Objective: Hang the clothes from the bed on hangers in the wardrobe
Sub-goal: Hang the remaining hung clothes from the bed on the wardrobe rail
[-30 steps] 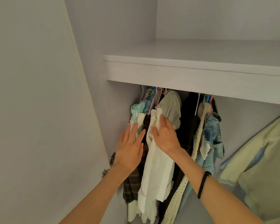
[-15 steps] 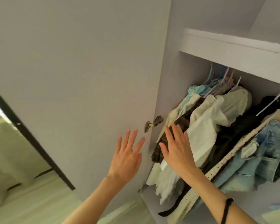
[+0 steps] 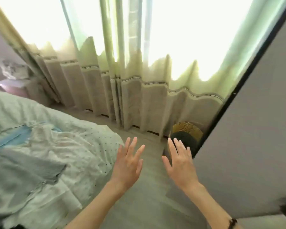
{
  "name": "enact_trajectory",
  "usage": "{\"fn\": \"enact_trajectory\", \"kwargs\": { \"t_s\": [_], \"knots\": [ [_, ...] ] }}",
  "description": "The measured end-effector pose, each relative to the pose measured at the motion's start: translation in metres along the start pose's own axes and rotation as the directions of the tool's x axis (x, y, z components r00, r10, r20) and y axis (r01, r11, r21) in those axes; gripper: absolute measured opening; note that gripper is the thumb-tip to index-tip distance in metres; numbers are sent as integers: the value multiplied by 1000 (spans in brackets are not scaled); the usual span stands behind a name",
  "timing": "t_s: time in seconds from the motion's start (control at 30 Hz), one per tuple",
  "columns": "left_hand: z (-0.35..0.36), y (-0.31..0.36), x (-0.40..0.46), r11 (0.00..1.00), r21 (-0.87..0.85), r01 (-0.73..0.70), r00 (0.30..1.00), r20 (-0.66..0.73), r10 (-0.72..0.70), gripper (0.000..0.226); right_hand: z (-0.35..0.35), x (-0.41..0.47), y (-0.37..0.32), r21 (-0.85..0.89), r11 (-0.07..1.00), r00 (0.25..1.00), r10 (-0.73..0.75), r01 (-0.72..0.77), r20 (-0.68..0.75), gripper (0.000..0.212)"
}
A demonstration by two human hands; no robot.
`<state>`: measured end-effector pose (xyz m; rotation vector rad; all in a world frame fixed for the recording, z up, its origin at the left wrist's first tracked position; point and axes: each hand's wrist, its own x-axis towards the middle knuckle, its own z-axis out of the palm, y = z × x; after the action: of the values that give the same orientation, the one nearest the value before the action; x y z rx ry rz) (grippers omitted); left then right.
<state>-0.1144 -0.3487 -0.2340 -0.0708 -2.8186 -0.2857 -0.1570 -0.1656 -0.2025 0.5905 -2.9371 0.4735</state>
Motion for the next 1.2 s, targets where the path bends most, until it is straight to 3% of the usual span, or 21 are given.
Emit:
{"fn": "enact_trajectory", "kwargs": {
  "t_s": [0.2,0.37,0.53,0.77,0.87,0.97,1.2],
  "knots": [
    [-38,-147,-139,933,115,342,939,4,-345,45,80,-6,-175,132,958,954,-271,254,132,60],
    [-82,-232,-240,744,217,632,757,28,-652,48,132,-20,-297,251,864,841,-492,437,226,60],
    [-97,-271,-320,548,195,814,552,36,-833,44,173,-30,-383,351,735,670,-676,580,308,58],
    [-105,-327,-361,343,73,937,339,63,-939,66,223,-3,-460,367,689,537,-720,624,438,59],
    [-105,-371,-362,225,15,974,223,87,-971,51,248,25,-498,382,670,510,-737,636,443,57],
    [-102,-420,-358,121,-52,991,124,82,-989,50,276,55,-538,376,646,462,-750,664,473,55],
    [-77,-528,-351,32,-35,999,36,129,-991,44,357,118,-628,386,578,339,-776,719,532,49]
  ]
}}
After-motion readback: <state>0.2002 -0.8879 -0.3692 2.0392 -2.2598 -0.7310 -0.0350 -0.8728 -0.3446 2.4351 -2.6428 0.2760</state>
